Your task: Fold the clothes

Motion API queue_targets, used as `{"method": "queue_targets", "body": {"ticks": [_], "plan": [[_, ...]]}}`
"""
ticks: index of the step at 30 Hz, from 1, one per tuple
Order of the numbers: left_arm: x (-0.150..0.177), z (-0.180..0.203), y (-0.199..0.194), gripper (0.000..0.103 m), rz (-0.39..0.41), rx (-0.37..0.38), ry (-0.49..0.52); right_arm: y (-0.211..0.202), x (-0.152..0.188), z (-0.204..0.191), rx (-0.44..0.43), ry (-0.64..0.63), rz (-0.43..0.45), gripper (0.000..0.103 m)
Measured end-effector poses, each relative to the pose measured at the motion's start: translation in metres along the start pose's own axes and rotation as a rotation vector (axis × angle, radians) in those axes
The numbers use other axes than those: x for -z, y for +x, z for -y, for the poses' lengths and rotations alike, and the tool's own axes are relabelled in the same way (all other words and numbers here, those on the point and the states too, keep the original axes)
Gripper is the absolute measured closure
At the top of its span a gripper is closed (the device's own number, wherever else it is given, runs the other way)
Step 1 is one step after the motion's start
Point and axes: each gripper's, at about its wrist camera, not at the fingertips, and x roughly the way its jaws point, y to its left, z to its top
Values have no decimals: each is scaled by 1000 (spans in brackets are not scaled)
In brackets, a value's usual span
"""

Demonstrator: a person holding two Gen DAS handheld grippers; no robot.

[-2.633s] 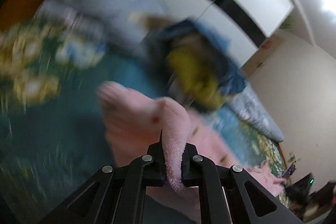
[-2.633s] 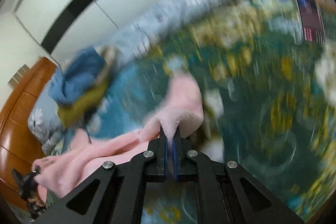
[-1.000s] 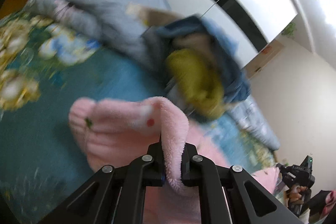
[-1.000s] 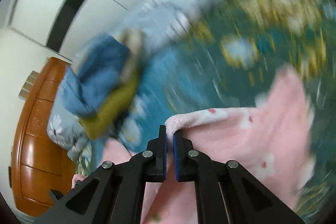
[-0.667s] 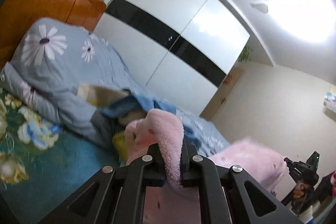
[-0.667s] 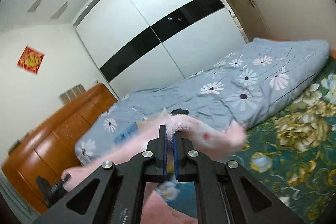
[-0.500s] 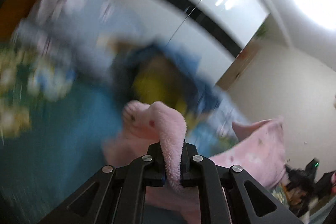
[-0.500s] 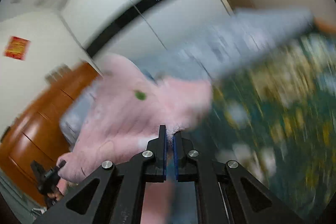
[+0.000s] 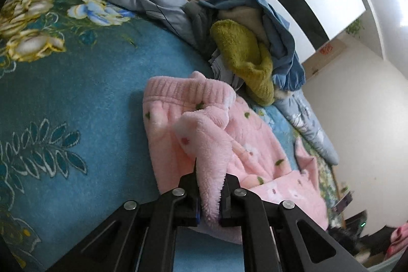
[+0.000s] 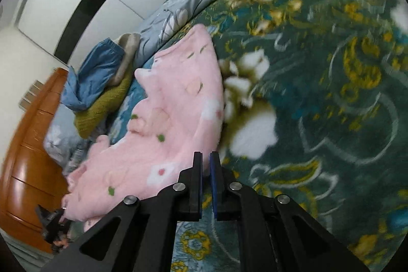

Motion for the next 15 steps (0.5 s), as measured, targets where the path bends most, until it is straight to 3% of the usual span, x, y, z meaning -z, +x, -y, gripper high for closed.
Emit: {"method": "queue_targets", "body": {"ticks": [5,6,8,9,10,15], "plan": [[-3,0,6,89,-9,-21,14,0,-30,-29,83,-89,22,97],[-4,0,5,85,-7,-36,21,6,-37,-39,91,-105,20,94],[-8,2,3,71,-1,-85,48,22,-54,-63,102,-147,13,76],[-11,3,3,59,6,-119,66,31,-59,-72,103,-165,9,62],[-14,3,4,54,10,-134,72,42,-66,-84,103,-186,1,57],[-27,1,15,48,-10,-144,54,99,-89,-129,148,-281,-63,50]]}}
